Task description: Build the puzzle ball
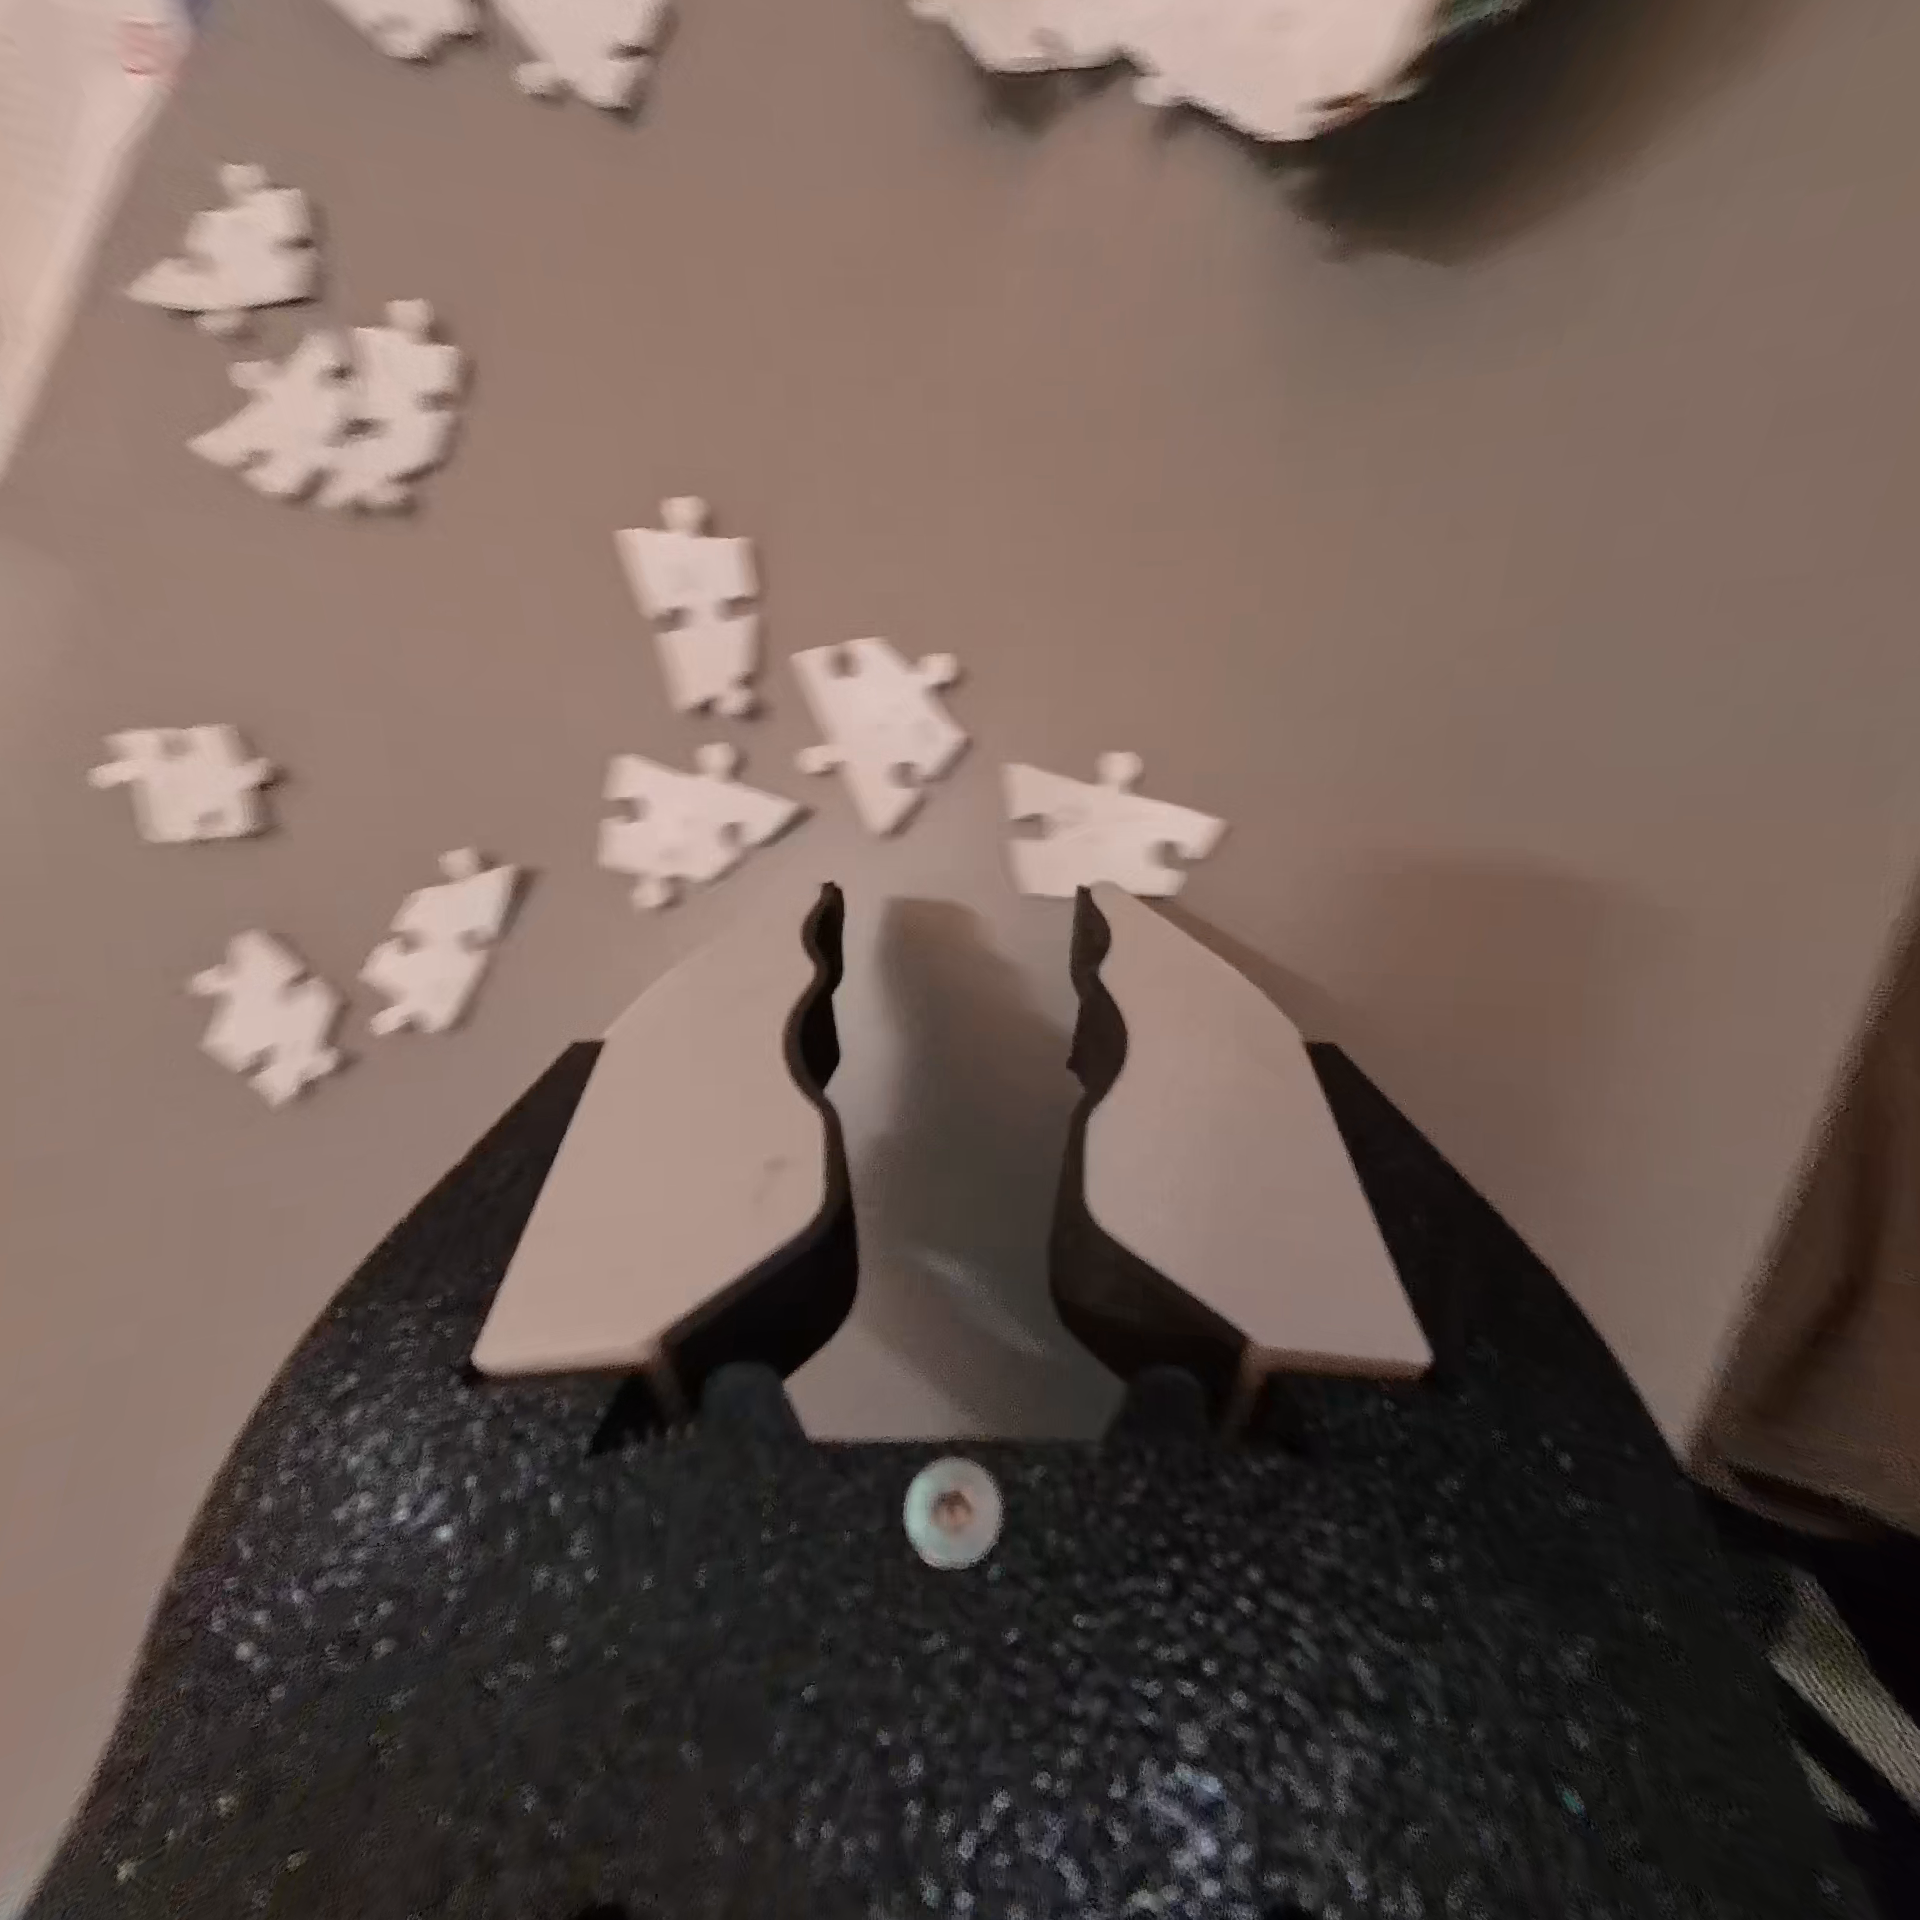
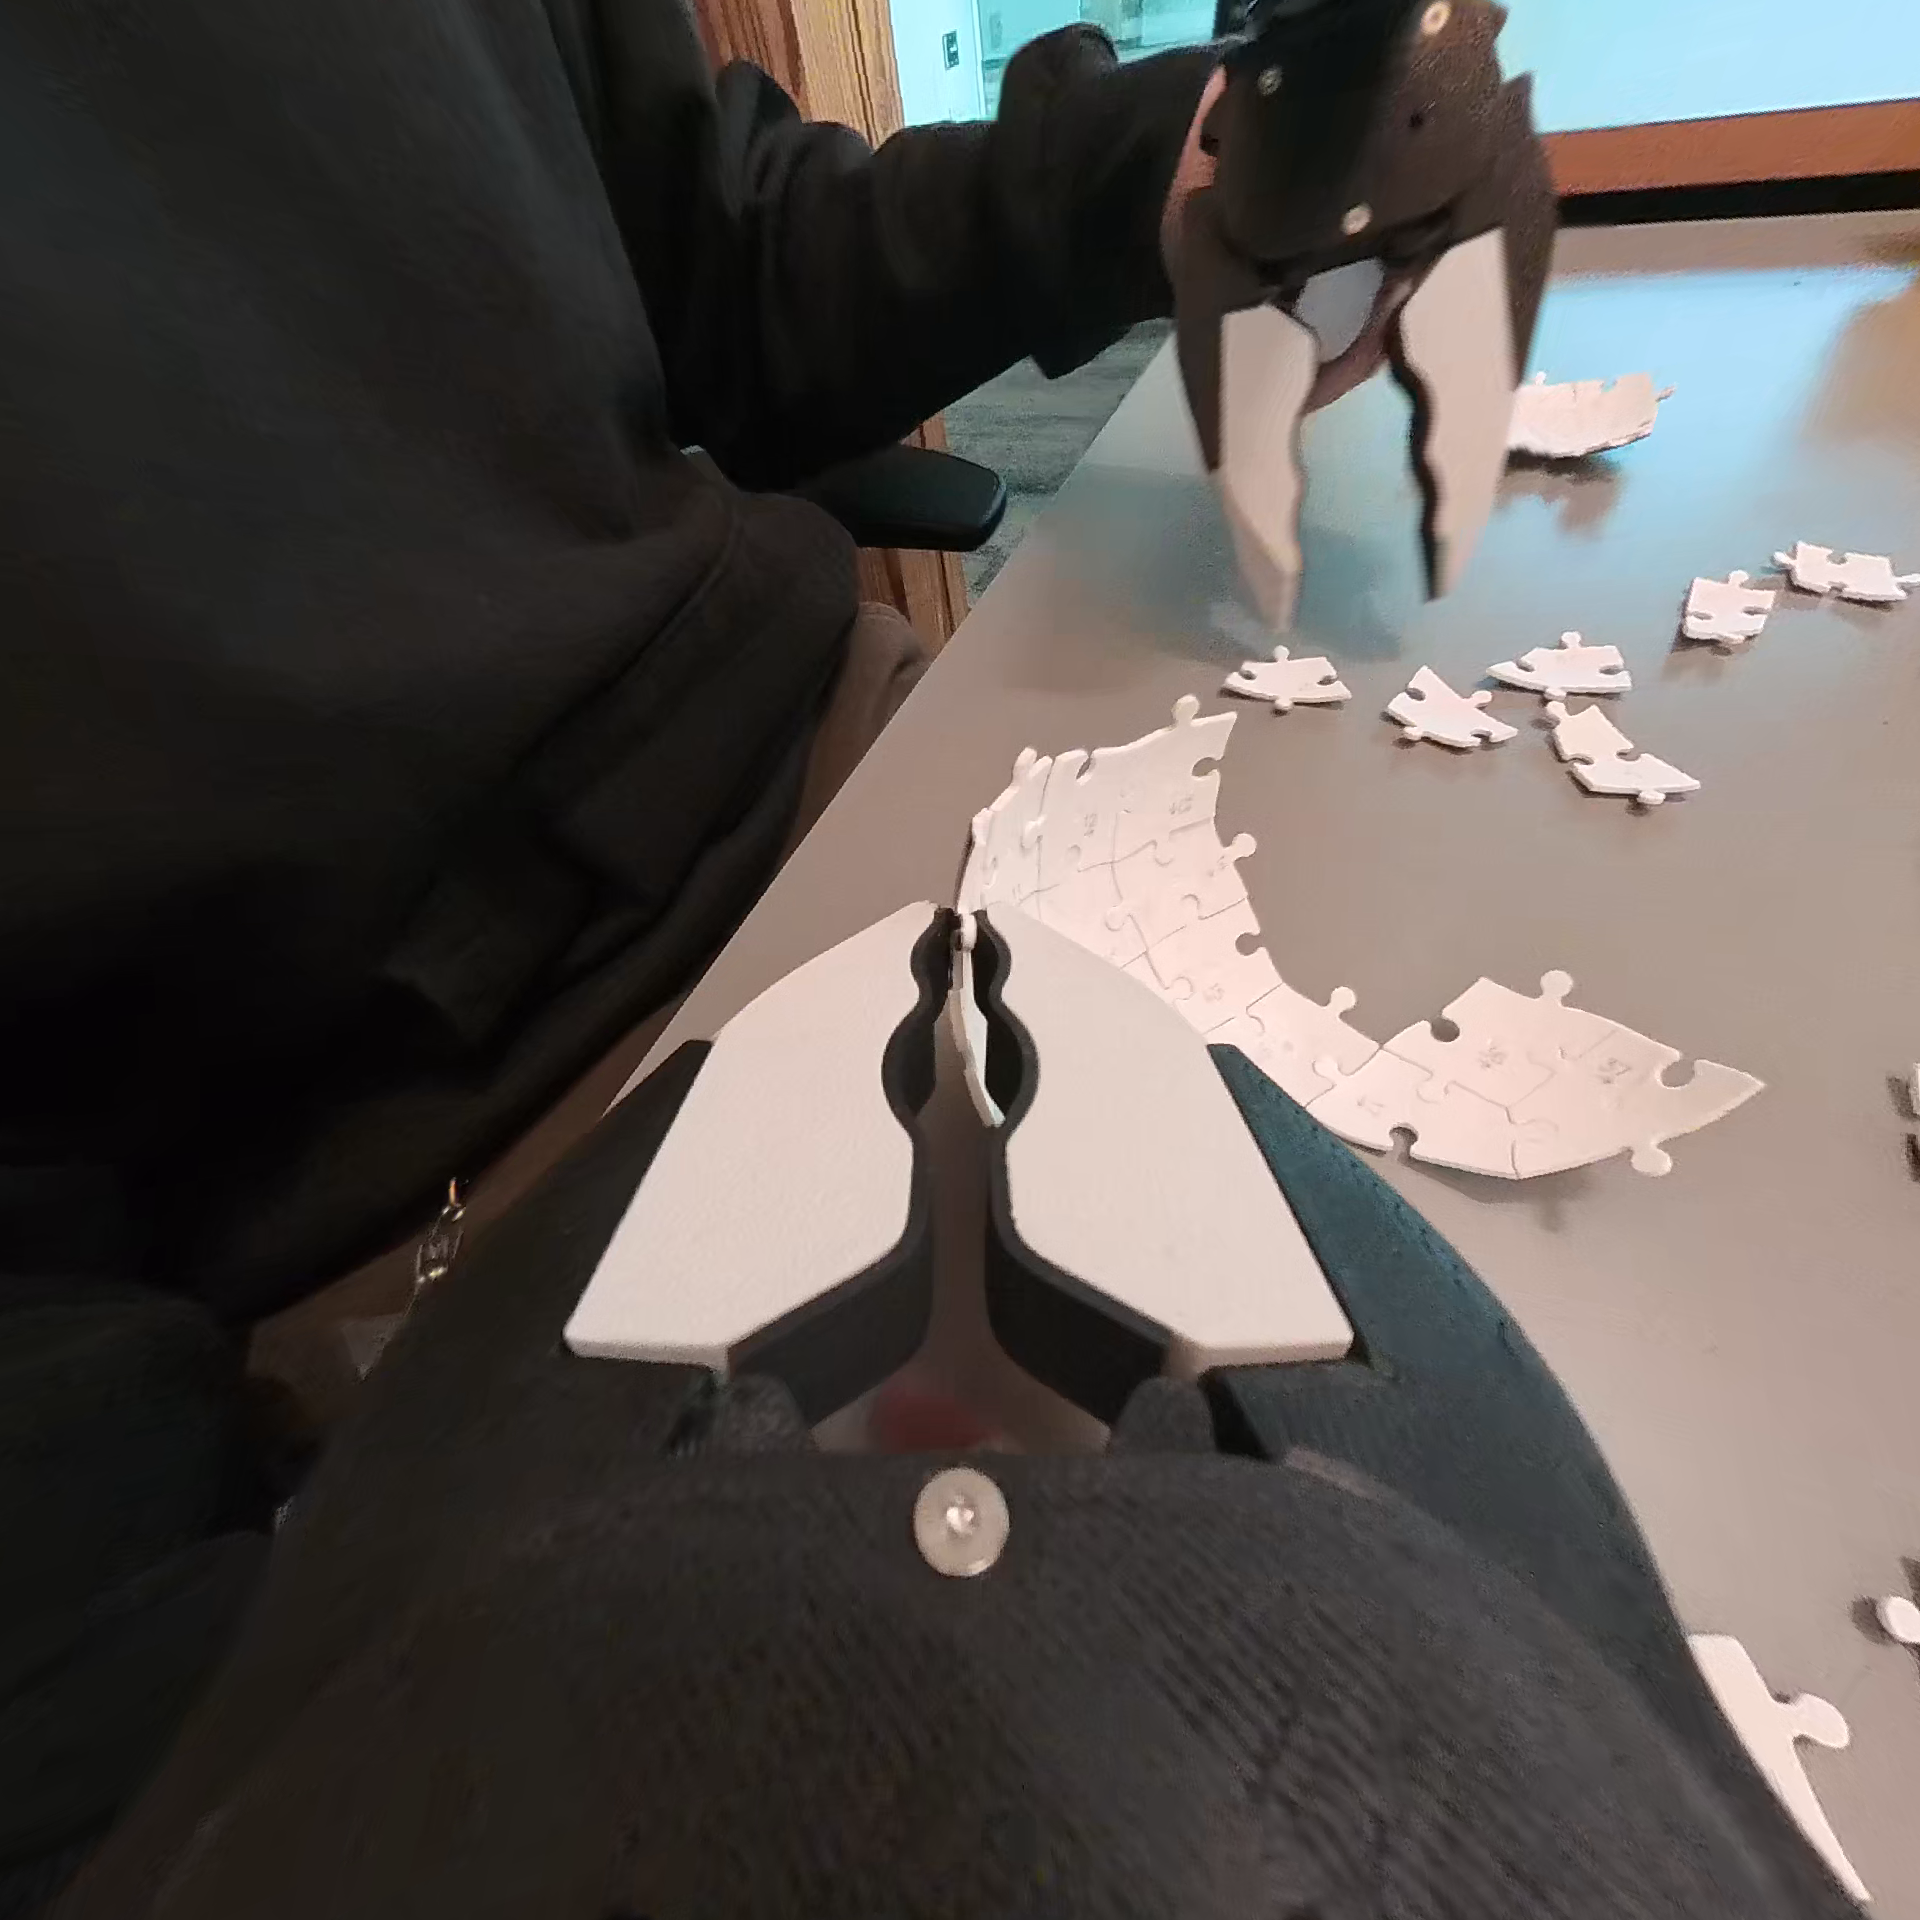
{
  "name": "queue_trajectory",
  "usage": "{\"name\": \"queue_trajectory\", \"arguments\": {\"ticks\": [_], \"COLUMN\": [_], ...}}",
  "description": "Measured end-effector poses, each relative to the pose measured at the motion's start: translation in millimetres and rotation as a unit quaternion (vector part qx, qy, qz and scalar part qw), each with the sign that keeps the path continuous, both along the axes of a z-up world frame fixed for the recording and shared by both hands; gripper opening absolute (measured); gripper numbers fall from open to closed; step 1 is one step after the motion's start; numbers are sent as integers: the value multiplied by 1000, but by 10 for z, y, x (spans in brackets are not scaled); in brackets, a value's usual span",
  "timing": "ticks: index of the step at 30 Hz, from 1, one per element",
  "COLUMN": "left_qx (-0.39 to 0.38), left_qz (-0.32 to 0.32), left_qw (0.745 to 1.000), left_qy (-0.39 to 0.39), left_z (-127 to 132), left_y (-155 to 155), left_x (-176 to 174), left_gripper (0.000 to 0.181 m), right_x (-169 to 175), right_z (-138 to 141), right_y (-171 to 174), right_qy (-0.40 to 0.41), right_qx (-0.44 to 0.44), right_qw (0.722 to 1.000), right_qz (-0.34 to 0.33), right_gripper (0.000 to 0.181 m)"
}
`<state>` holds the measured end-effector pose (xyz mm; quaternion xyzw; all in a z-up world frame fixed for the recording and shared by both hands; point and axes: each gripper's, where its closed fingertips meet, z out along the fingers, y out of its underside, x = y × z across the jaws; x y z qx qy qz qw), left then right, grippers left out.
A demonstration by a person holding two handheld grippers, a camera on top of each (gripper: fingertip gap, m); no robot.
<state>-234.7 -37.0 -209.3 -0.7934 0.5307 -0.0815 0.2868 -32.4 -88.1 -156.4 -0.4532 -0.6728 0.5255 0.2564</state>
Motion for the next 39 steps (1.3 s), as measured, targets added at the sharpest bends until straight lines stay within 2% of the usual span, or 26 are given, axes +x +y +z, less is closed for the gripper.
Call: {"name": "queue_trajectory", "arguments": {"ticks": [2,4,7,12,17,20,23,26,30,32,35,39], "left_qx": [29,28,17,-14,-95,-126,-129,-136,-144,-128,-62,-15], "left_qz": [46,63,38,-31,-17,7,69,124,133,124,117,25], "left_qw": [998,998,999,997,993,991,988,983,981,984,991,999], "left_qy": [7,5,5,65,63,51,48,22,-6,-5,-3,17], "left_z": [45,63,53,-55,-164,-190,-188,-182,-168,-150,-32,89], "left_y": [211,319,394,477,595,572,495,319,57,17,160,257], "left_x": [-125,-177,-163,-121,-115,-112,-141,-119,-31,-40,-119,-47], "left_gripper": [41,40,41,46,41,33,28,36,42,38,34,33], "right_x": [11,16,22,26,31,42,47,51,57,62,62,65], "right_z": [3,7,1,-28,-18,-23,-17,-12,-4,5,5,3], "right_y": [0,6,8,-10,-1,-9,-6,-7,-8,-9,-9,-8], "right_qy": [-2,0,1,-6,-5,-6,-4,-2,0,3,4,3], "right_qx": [-1,-3,-13,-18,-24,-23,-23,-24,-26,-27,-27,-26], "right_qw": [1000,1000,1000,999,999,999,999,999,999,999,999,999], "right_qz": [4,8,14,26,28,29,28,29,31,32,32,31], "right_gripper": [4,3,4,5,5,5,4,5,5,4,4,4]}}
